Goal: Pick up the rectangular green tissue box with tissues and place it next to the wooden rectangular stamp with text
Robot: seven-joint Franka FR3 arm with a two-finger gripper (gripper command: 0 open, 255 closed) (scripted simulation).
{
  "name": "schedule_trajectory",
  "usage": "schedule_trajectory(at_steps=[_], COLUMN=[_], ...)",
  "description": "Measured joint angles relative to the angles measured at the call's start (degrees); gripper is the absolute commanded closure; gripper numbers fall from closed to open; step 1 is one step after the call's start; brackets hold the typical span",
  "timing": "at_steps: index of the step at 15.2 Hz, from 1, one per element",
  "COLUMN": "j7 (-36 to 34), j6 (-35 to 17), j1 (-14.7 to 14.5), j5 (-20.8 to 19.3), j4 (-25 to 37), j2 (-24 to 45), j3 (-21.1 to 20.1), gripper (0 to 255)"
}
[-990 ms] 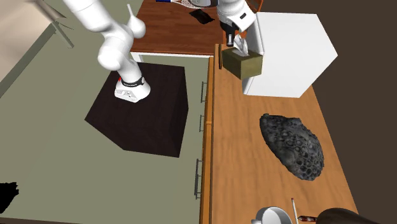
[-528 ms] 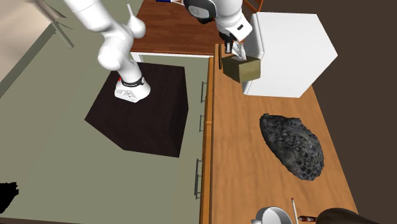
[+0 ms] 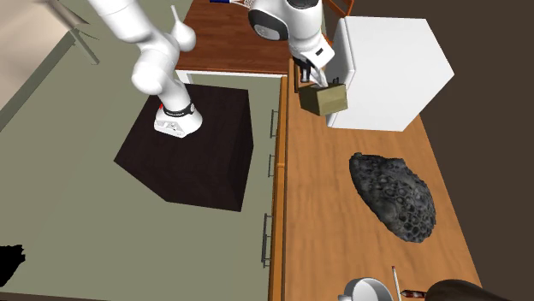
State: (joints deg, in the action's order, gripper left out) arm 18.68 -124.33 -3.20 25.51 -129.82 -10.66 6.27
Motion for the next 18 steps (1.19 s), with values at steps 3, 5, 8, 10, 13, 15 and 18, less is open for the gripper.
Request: schedule_trajectory(at_steps=[3, 5, 8, 10, 13, 15, 18], j7=[1.1, 1.9, 3.3, 4.3, 5.6, 6.0, 6.2], j6=[-2.0, -3.1, -5.2, -6.6, -9.0, -9.6, -9.7], j1=[-0.1, -0.2, -0.4, -0.6, -0.8, -0.9, -0.9], j5=[0.7, 1.3, 2.3, 3.1, 4.4, 4.8, 4.8], j4=[-1.4, -1.9, -3.0, -3.8, -5.1, -5.3, -5.3], j2=[0.8, 1.6, 2.8, 3.7, 4.8, 5.3, 5.4], j3=[0.1, 0.1, 0.1, 0.1, 0.0, -0.1, -0.1], gripper=[255, 255, 255, 255, 255, 255, 255])
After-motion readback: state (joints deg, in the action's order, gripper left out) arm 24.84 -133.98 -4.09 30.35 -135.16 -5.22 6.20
